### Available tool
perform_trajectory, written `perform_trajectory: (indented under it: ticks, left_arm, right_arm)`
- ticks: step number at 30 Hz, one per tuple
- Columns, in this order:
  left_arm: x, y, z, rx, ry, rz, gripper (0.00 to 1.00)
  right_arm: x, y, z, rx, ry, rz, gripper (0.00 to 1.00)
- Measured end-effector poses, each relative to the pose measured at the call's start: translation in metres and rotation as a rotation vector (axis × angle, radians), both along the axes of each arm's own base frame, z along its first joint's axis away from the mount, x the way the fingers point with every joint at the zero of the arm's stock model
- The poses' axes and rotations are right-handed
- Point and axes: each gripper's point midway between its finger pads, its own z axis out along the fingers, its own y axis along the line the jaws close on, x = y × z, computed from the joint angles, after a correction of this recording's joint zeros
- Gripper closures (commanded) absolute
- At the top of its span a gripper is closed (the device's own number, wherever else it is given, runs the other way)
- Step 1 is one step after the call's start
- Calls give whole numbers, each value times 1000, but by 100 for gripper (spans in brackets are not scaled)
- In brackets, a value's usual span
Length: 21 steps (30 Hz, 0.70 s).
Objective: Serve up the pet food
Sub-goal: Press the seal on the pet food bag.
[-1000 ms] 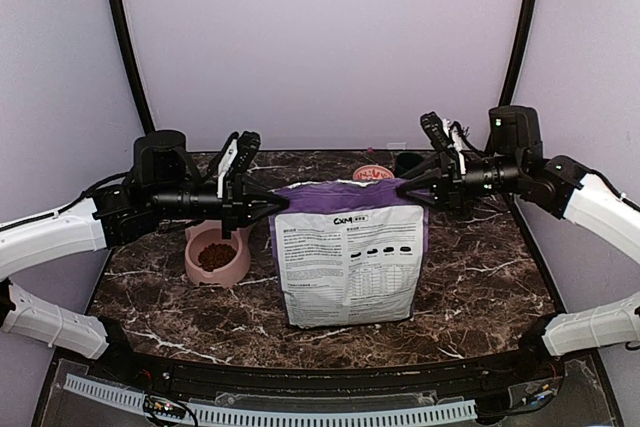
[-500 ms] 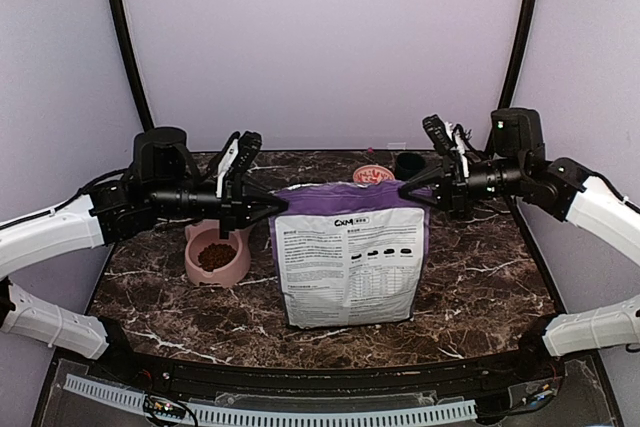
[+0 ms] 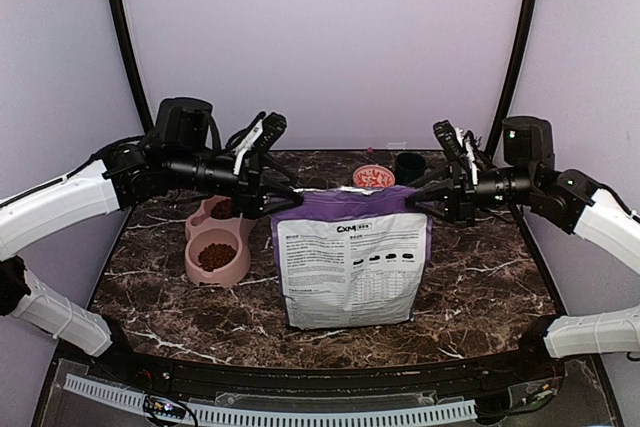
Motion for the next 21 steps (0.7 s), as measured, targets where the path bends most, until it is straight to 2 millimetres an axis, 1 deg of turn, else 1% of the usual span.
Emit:
perform_trajectory:
  ticks: [2,3,5,7,9,11,12,14,16,19,21]
  left_arm:
    - [0,-4,-12,27,27,-22,52]
    - [0,-6,-18,40,38,-32,55]
    - [-2,-8,-25,53,55,-50,61]
    - [-3,-8,-26,55,53,-63,71]
    - [-4,-8,-26,54,52,-69,78]
    - [-4,-8,-26,54,49,-71,85]
    - [-5,-8,-27,54,45,-73,88]
    - [-5,-7,-28,54,42,-72,91]
    - [-5,-7,-28,53,40,-70,95]
    - [-6,-4,-28,52,31,-58,99]
    - [-6,-3,-29,50,22,-45,100]
  right_arm:
    - [1,-2,1,3,-4,-14,49]
    - [1,-2,2,4,-7,-24,46]
    - [3,-4,1,2,-13,-43,45]
    - [5,-6,-1,-3,-13,-65,45]
    - [7,-8,-6,-12,-7,-85,48]
    - [9,-9,-9,-20,-2,-95,54]
    - [10,-9,-11,-25,4,-101,59]
    - [11,-9,-13,-29,13,-107,77]
    - [11,-9,-15,-33,18,-108,90]
    - [12,-9,-17,-39,28,-114,100]
    - [12,-10,-18,-42,31,-114,100]
